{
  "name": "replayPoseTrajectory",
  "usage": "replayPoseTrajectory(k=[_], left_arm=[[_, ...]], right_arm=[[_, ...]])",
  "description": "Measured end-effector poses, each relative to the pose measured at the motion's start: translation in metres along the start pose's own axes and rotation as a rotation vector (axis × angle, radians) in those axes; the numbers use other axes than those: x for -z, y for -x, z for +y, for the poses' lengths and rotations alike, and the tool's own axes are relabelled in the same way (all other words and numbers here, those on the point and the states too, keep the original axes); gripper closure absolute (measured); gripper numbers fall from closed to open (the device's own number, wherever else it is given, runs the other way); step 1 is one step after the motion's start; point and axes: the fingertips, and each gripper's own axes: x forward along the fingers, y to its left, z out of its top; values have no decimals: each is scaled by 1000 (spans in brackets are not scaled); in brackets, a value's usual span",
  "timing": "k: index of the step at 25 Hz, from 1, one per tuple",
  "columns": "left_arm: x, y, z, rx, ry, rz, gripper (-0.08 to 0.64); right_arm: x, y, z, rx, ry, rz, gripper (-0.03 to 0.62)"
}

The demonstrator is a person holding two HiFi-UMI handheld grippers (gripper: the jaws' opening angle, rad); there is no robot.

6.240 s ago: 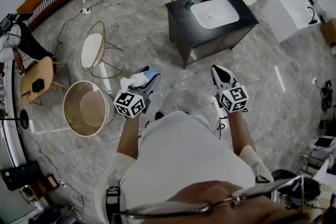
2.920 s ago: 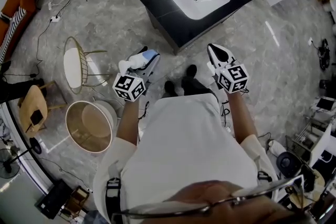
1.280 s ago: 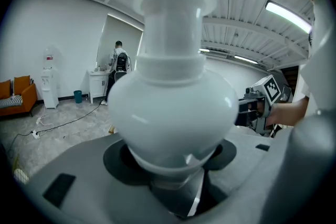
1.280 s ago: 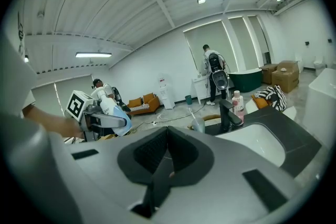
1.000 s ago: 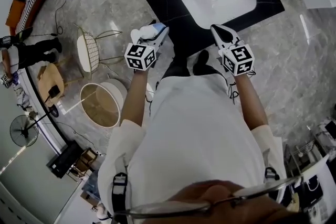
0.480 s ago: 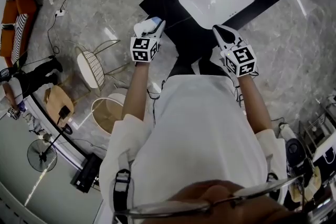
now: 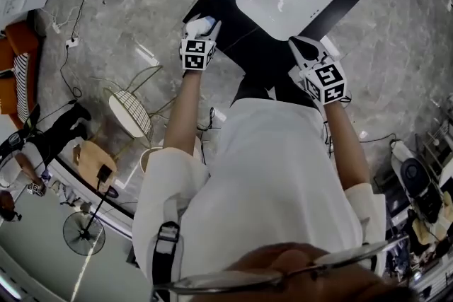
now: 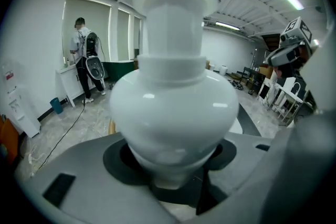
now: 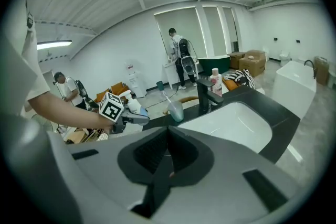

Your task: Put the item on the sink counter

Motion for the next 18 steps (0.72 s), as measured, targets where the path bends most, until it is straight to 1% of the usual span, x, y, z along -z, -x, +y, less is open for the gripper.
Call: replayPoseTrajectory(k=[3,5,7,10,12,15,18], left_arm=[[19,-24,6,32,-30,67,313],[29,-35,8,49,-37,94,313],[32,-45,13,51,-58,103,313],[41,-58,24,32,-99,117,313],[48,-64,29,25,-104,129,313],[47,-71,31,32,-113,121,313],[51,-79,32,37,-139,117,313]], right_arm=[[3,-6,-3,11,-102,-6,588],[2,-8,-6,29,-137,-11,588],[1,-11,-7,42,-141,-8,588],[8,-16,-4,49,-141,12,588],[13,-18,-1,55,-149,26,588],[19,-19,1,66,-167,39,588],[23,-23,1,75,-184,47,588]])
